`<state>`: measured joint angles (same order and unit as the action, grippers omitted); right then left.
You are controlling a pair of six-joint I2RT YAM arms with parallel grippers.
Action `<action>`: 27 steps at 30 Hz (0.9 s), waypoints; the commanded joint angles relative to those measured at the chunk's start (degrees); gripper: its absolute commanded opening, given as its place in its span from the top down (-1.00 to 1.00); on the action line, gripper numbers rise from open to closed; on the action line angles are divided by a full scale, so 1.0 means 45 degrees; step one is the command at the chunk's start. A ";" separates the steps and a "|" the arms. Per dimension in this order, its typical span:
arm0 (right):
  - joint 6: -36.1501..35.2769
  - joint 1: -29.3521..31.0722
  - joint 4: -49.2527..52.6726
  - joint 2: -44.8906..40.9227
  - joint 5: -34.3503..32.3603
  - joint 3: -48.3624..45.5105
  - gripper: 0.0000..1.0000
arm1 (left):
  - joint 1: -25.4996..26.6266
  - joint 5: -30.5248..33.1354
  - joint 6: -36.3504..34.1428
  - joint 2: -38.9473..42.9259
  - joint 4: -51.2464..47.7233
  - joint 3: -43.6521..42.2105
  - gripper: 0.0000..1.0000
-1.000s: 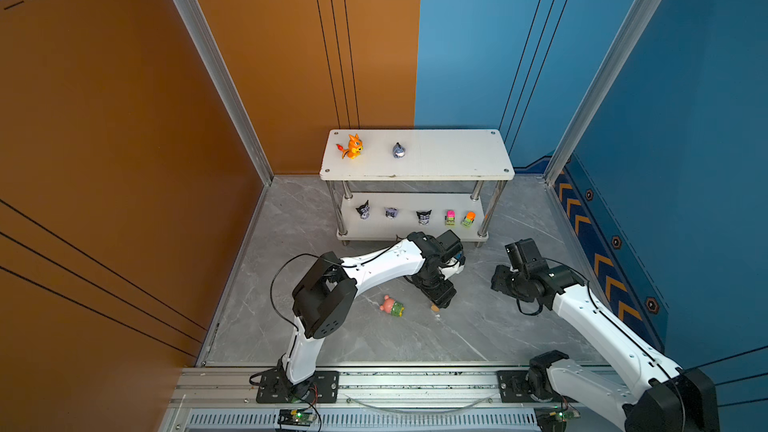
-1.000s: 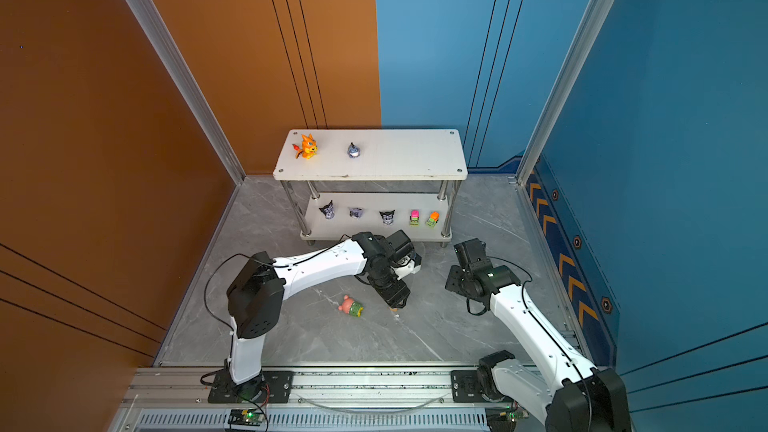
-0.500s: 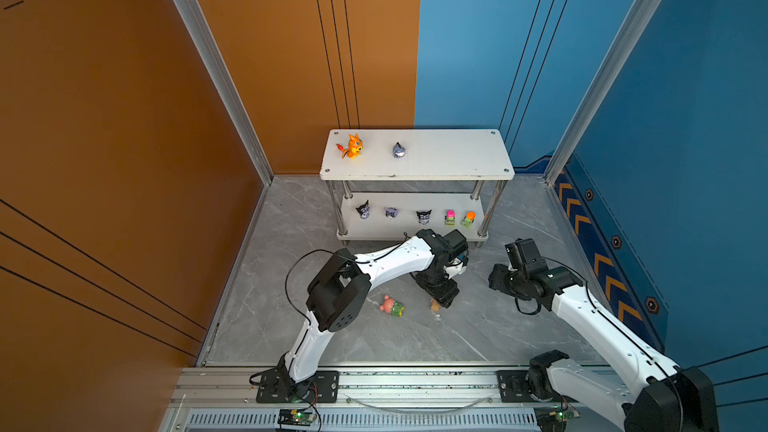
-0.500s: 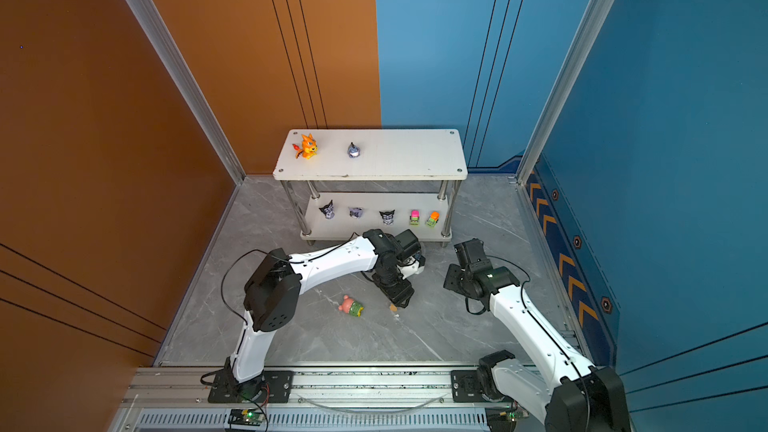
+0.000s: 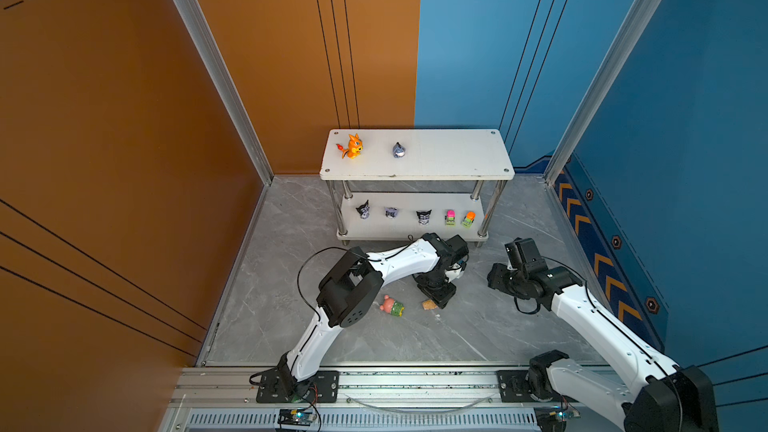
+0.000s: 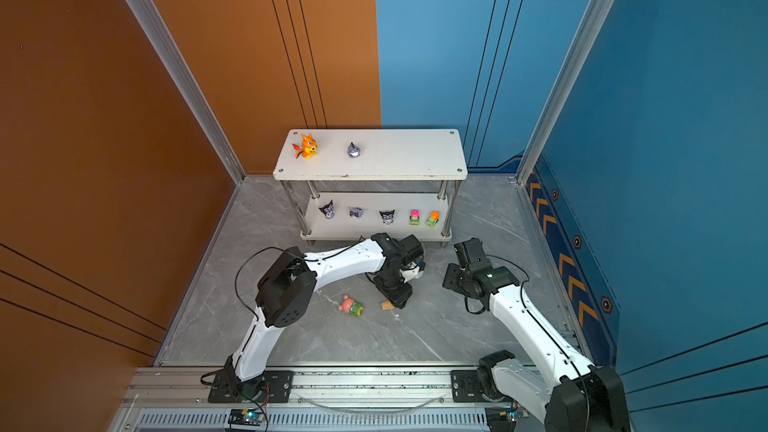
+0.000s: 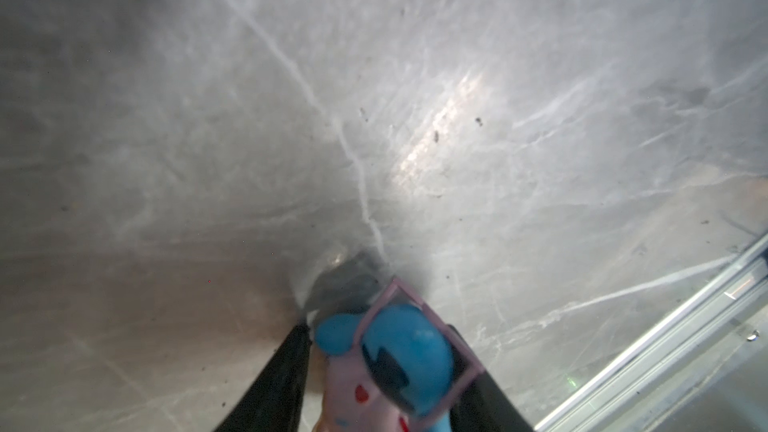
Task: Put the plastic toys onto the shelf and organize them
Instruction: 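Lift the Stitch figure with the left gripper while the right gripper approaches it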
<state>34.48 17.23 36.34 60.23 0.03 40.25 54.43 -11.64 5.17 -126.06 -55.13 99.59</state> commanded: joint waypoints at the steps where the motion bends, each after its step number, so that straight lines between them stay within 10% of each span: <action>1: -0.0157 -0.0008 -0.0145 0.0077 0.0110 -0.0191 -0.16 | -0.0107 0.0244 -0.0187 0.0167 -0.0267 0.0153 0.09; 12: -0.0486 0.0266 -0.0771 0.0056 0.0607 -0.0511 -0.17 | -0.0467 -0.0990 -0.0239 0.1421 0.0822 -0.0692 0.39; 27: -0.1320 0.0451 -0.7595 -0.3691 0.6976 -0.3478 -0.46 | -0.3283 -0.7115 0.1834 0.7672 0.7663 -0.6490 0.42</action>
<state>29.78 18.87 11.11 45.78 23.05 26.22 40.60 -36.38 9.50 -94.76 -29.78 74.06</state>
